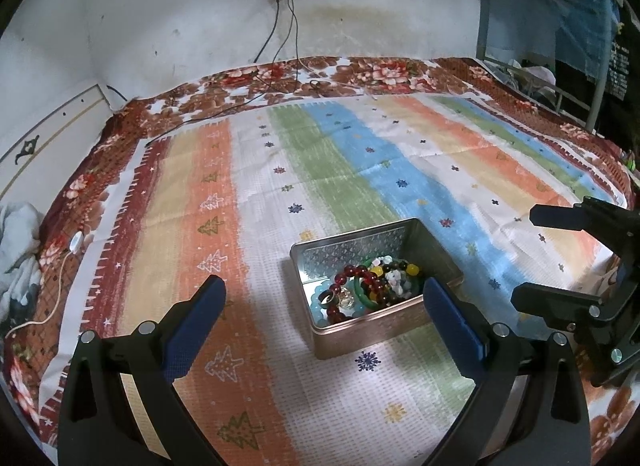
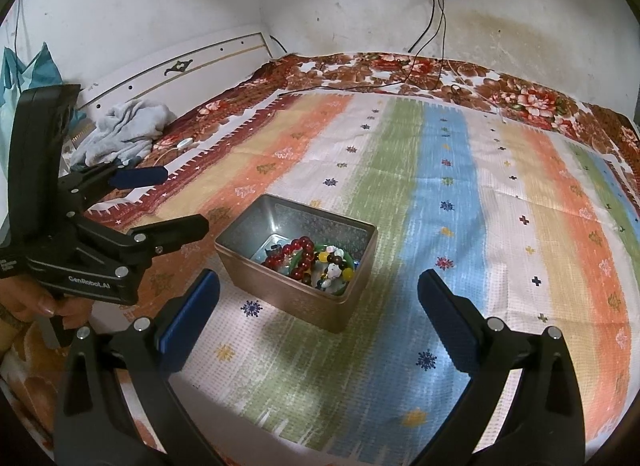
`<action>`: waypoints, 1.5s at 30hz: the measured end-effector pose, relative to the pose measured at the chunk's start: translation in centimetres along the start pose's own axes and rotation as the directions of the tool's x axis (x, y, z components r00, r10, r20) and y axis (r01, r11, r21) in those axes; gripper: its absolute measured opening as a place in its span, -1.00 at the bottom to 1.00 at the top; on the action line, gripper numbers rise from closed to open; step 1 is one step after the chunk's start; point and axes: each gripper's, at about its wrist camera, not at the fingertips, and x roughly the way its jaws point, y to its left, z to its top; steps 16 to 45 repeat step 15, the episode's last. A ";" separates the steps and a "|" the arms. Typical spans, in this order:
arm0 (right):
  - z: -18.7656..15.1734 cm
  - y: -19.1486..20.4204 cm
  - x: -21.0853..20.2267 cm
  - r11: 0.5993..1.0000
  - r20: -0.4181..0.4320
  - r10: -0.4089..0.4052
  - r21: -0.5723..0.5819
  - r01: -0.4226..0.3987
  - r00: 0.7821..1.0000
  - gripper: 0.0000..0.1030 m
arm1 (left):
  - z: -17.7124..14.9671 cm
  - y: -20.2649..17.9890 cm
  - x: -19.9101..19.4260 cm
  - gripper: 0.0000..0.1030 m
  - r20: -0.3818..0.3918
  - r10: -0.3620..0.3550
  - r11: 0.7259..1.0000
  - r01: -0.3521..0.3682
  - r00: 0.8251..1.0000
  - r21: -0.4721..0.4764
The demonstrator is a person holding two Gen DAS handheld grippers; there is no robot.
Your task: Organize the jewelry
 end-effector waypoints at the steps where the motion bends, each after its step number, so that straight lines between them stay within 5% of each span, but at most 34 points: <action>1: 0.0 0.0 0.1 1.000 -0.001 0.000 0.000 0.000 1.000 0.90 | 0.0 0.0 0.0 0.88 0.000 0.000 1.000 0.000 1.000 -0.002; 45: -0.1 0.3 0.2 1.000 -0.006 0.002 -0.008 -0.002 1.000 0.90 | 0.0 -0.1 0.1 0.88 -0.007 -0.009 1.000 0.009 1.000 -0.006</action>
